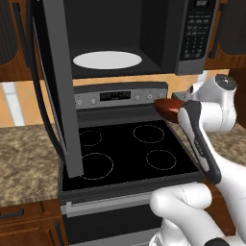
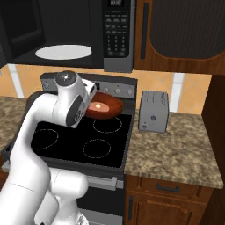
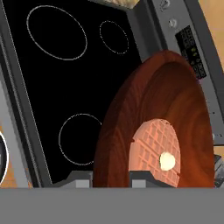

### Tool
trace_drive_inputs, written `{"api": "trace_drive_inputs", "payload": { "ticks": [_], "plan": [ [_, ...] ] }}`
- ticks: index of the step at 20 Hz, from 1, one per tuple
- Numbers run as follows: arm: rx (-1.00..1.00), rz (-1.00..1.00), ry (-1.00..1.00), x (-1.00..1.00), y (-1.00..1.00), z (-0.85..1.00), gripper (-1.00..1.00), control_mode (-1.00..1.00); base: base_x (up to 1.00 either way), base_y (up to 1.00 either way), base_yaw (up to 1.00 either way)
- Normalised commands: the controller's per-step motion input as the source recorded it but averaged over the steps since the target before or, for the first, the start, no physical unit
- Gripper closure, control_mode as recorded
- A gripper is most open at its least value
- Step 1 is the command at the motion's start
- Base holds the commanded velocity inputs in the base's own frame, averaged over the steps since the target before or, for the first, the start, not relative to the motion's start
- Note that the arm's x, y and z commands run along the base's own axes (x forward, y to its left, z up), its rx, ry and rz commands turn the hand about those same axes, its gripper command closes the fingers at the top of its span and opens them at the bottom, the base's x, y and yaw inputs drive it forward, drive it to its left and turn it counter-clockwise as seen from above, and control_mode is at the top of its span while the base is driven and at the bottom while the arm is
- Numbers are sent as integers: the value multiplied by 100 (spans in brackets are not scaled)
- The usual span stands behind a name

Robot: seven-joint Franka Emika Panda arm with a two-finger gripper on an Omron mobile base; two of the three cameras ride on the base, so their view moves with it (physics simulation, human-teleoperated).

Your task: Open the microwave, place the bowl with waffle inside the microwave, then close the microwave door and turn it on.

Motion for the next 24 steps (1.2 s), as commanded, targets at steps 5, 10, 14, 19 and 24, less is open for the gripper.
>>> {"api": "trace_drive_inputs", "payload": {
  "ticks": [5, 10, 14, 19, 24],
  "plan": [
    [-6, 55, -4, -62, 50, 100, 100, -100, 0, 0, 0],
    [-9, 40, -13, -33, 70, 92, 100, -100, 0, 0, 0],
    [-5, 21, -20, 1, 68, 87, 100, -100, 0, 0, 0],
    [0, 6, -7, 20, 32, 45, 100, -100, 0, 0, 0],
    [-1, -4, 0, 56, 3, -11, 100, -100, 0, 0, 0]
  ]
}}
